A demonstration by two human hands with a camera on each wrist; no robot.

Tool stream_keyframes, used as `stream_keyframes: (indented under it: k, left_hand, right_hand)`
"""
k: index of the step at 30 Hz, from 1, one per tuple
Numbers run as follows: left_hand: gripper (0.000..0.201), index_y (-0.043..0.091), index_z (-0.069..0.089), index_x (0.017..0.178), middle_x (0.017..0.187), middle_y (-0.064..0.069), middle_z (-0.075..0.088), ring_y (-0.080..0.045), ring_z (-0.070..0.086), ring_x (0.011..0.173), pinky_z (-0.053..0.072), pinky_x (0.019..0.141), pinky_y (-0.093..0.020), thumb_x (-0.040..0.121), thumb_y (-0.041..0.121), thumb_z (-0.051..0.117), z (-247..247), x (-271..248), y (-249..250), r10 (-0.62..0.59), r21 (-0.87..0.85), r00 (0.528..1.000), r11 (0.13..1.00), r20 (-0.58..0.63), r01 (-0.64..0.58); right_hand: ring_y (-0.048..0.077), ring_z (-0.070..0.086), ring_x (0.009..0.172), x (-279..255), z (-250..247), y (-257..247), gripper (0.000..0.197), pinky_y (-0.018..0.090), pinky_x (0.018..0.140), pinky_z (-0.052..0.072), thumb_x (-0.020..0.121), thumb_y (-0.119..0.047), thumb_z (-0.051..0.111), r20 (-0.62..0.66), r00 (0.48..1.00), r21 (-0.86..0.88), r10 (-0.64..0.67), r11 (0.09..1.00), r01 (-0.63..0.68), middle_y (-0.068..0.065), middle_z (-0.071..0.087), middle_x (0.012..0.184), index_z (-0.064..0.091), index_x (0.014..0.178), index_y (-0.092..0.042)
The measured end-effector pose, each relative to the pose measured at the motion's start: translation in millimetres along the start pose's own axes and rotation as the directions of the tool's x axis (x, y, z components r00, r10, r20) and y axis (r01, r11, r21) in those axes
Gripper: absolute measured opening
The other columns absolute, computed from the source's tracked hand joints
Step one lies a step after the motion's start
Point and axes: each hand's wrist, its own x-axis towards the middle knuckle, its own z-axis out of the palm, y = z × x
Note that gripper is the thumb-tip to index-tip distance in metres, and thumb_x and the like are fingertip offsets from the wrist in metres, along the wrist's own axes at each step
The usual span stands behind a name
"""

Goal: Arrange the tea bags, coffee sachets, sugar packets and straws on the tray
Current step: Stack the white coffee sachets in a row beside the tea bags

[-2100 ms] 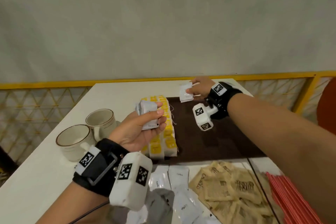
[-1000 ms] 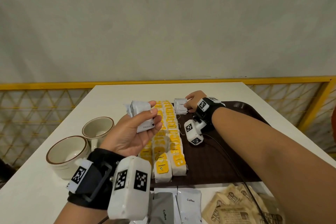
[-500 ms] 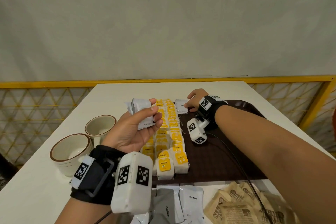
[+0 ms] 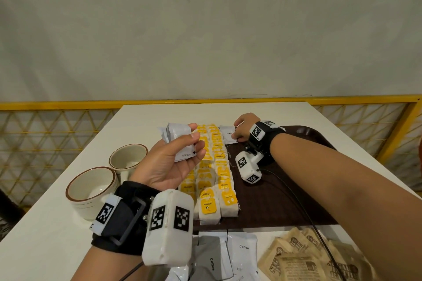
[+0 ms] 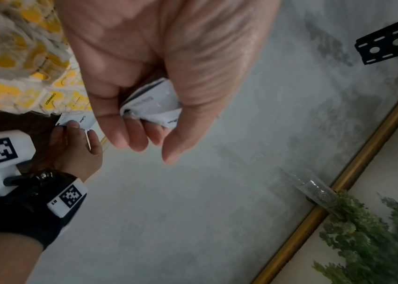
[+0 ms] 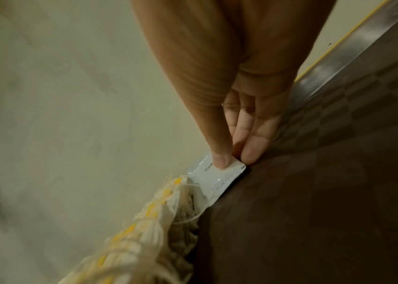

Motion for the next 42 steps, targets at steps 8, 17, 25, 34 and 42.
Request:
stream_keyframes:
  k: [8, 17, 25, 34, 42]
  left_hand:
    - [0.040, 0.007, 0.060, 0.109, 0.071, -0.006, 0.062, -0.015, 0.062, 0.063, 0.057, 0.062, -0.025, 0.069, 0.005, 0.064, -0.5, -0.8, 1.7, 0.010, -0.003, 1.000, 1.000, -0.019, -0.010]
    - [0.041, 0.007, 0.060, 0.111, 0.069, -0.005, 0.062, -0.015, 0.062, 0.064, 0.056, 0.064, -0.025, 0.070, 0.005, 0.065, -4.0, 0.4, 3.2, 0.023, 0.012, 0.999, 1.000, -0.030, -0.023]
    - [0.043, 0.006, 0.059, 0.113, 0.070, -0.007, 0.062, -0.015, 0.062, 0.063, 0.057, 0.063, -0.025, 0.070, 0.005, 0.064, -6.5, 3.3, 2.9, 0.018, 0.008, 1.000, 1.000, -0.014, -0.018]
    - [0.046, 0.007, 0.060, 0.114, 0.070, -0.005, 0.063, -0.015, 0.063, 0.064, 0.057, 0.065, -0.026, 0.068, 0.006, 0.066, -6.4, 5.4, 4.3, 0.020, 0.020, 1.000, 1.000, -0.013, -0.020]
    - [0.048, 0.006, 0.059, 0.116, 0.069, -0.004, 0.062, -0.015, 0.063, 0.064, 0.057, 0.063, -0.025, 0.068, 0.006, 0.066, -5.3, 4.2, 4.1, 0.025, 0.027, 1.000, 0.999, -0.020, -0.024]
  right_hand:
    - [0.027, 0.071, 0.080, 7.6, -0.4, -0.2, 0.039, 0.044, 0.081, 0.058, 0.071, -0.016, 0.082, -0.030, 0.999, -0.147, -0.016, 0.989, 0.012, 0.012, 0.070, 0.083, 0.061, 0.103, -0.008]
    - [0.021, 0.060, 0.100, 29.1, 0.8, -31.4, 0.020, 0.029, 0.082, 0.048, 0.088, -0.015, 0.065, 0.029, 0.977, -0.326, -0.212, 0.922, 0.210, 0.007, 0.064, 0.119, 0.068, 0.108, -0.014]
    - [0.021, 0.052, 0.120, 41.3, 24.0, -43.6, 0.039, 0.030, 0.093, 0.046, 0.093, -0.015, 0.051, 0.242, 0.956, -0.486, -0.167, 0.832, 0.269, 0.004, 0.048, 0.142, 0.056, 0.131, -0.018]
    - [0.014, 0.062, 0.084, 47.6, 23.5, -43.9, 0.012, 0.030, 0.076, 0.055, 0.084, -0.013, 0.065, 0.210, 0.956, -0.377, -0.206, 0.885, 0.274, -0.004, 0.065, 0.090, 0.070, 0.084, -0.024]
    - [0.021, 0.060, 0.087, 41.2, 25.4, -45.3, 0.025, 0.029, 0.076, 0.048, 0.079, -0.019, 0.069, 0.107, 0.987, -0.399, -0.120, 0.904, 0.153, 0.004, 0.064, 0.092, 0.070, 0.101, -0.007]
